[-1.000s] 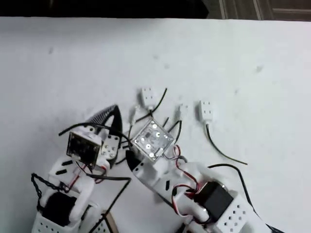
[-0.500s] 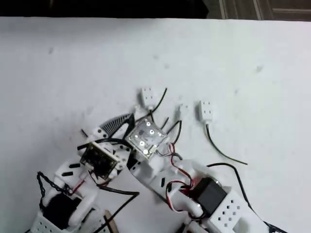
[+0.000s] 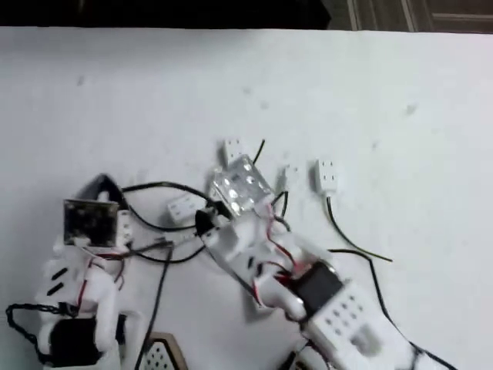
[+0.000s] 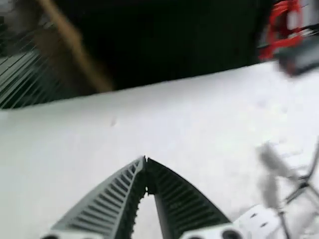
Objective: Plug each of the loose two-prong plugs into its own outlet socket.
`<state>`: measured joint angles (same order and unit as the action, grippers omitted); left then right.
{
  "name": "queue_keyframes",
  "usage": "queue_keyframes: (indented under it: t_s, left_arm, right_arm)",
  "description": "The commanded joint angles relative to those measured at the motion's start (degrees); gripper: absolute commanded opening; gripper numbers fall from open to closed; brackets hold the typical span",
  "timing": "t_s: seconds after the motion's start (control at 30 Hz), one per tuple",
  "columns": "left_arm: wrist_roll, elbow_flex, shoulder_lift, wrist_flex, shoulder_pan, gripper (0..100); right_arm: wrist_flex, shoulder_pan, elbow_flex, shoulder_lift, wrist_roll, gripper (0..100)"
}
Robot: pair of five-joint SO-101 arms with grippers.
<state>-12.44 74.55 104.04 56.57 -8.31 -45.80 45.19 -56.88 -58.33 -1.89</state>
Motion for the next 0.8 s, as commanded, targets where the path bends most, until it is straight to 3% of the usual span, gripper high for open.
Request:
queue_keyframes:
  t_s: [0.0, 0.2, 0.4, 0.77]
  left_arm:
    - [-0.4, 0.0, -0.1, 3.1, -10.2, 2]
    - [-0.4, 7.9, -0.1, 2.6, -17.6, 2]
    - [-0.6, 13.6, -0.1, 2.6, -18.2, 2]
    - [-0.6, 14.6, -0.1, 2.7, -18.2, 2]
  right_arm:
    - [5.9, -0.4, 2.4, 10.1, -2.3, 1.6]
    - [12.9, -0.2, 8.0, 24.8, -6.8, 1.6]
    - [19.6, -0.1, 12.1, 36.0, -11.6, 1.6]
    - [30.5, 1.5, 12.7, 45.7, -12.0, 1.6]
